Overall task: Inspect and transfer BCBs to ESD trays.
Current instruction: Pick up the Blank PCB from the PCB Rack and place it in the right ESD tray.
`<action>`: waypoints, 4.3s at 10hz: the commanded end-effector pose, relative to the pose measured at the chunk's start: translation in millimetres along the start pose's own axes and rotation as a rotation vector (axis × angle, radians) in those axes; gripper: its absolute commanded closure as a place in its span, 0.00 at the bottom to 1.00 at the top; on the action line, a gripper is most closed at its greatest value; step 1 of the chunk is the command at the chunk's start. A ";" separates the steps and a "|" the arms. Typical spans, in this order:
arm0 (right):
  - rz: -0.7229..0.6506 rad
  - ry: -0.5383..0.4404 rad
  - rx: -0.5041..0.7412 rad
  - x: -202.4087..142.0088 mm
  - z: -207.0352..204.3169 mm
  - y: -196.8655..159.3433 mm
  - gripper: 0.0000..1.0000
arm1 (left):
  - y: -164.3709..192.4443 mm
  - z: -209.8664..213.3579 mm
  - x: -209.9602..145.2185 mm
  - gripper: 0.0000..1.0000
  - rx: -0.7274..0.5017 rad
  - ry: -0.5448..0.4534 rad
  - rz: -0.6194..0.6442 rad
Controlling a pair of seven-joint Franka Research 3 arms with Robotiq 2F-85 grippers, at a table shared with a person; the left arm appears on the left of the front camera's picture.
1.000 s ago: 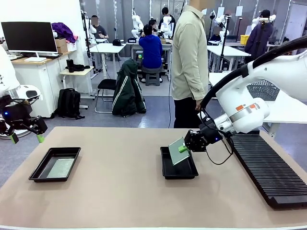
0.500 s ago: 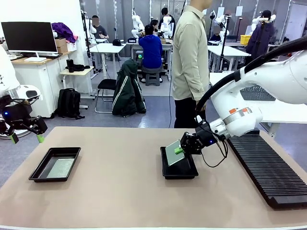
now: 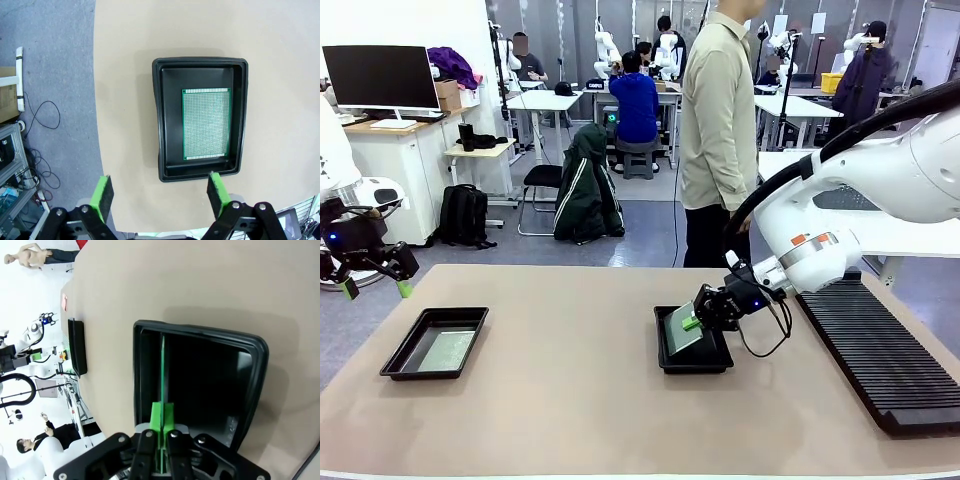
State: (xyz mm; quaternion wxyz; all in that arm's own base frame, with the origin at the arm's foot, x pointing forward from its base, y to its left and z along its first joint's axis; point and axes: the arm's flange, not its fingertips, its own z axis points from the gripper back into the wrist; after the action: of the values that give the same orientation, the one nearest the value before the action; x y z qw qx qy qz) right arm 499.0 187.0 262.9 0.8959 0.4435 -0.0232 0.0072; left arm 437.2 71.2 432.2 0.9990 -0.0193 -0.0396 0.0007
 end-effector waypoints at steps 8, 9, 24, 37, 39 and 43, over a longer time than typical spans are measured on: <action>0.001 -0.004 -0.060 0.3 -3.7 10.3 0.97 | 0.4 -1.8 -1.1 0.00 0.002 -0.010 0.001; -0.005 0.006 -0.087 0.1 -5.8 17.7 0.97 | 0.4 -1.8 -1.1 0.00 0.002 -0.010 0.001; -0.146 0.031 -0.396 3.7 -1.1 65.8 0.25 | 0.4 -1.8 -1.1 0.00 0.002 -0.010 0.001; -0.096 -0.015 -0.678 -42.0 40.7 135.4 0.00 | 0.4 -1.8 -1.1 0.00 0.002 -0.010 0.001; -0.098 -0.021 -0.716 -42.6 42.5 141.3 0.00 | 0.4 -1.8 -1.1 0.00 0.002 -0.010 0.001; -0.079 -0.015 -0.678 -42.2 45.4 133.6 0.00 | 0.4 -1.8 -1.1 0.00 0.002 -0.010 0.001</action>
State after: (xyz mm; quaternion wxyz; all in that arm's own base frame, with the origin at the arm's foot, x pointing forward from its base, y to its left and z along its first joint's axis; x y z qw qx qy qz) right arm 451.8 232.7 396.5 0.9918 0.1207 -0.0161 -0.0380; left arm 437.2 71.2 432.1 0.9990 -0.0193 -0.0395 0.0007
